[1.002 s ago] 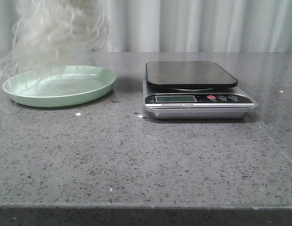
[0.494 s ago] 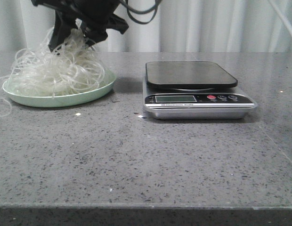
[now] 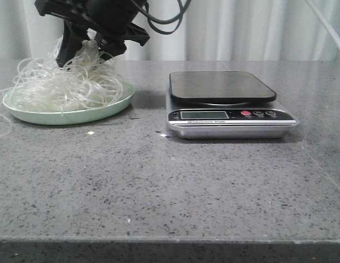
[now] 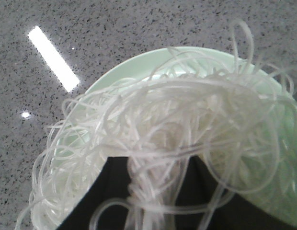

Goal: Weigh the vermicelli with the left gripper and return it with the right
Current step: 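Carry the vermicelli with the right gripper onto the green plate, then open the right gripper and lift it away from the plate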

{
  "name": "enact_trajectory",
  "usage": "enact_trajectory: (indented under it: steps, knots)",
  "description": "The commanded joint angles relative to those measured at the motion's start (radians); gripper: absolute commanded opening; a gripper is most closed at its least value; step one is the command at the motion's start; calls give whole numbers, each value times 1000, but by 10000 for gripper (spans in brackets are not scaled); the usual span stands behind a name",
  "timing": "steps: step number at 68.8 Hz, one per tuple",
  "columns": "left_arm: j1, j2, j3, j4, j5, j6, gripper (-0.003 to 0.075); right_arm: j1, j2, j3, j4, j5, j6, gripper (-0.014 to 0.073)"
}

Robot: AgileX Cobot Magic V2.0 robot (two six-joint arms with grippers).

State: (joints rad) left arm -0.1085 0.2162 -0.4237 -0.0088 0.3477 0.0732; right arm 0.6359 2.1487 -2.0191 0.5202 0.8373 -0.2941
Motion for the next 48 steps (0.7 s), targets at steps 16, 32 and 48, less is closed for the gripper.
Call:
enact_trajectory:
  steps: [16, 32, 48]
  knots:
    - [2, 11, -24, -2, -85, -11, 137, -16, -111, -39, 17, 9, -6, 512]
    - [2, 11, -24, -2, -85, -11, 137, -59, -180, -40, 8, 86, -6, 512]
    - [2, 11, -24, -2, -85, -11, 137, -125, -275, -41, -12, 131, -6, 507]
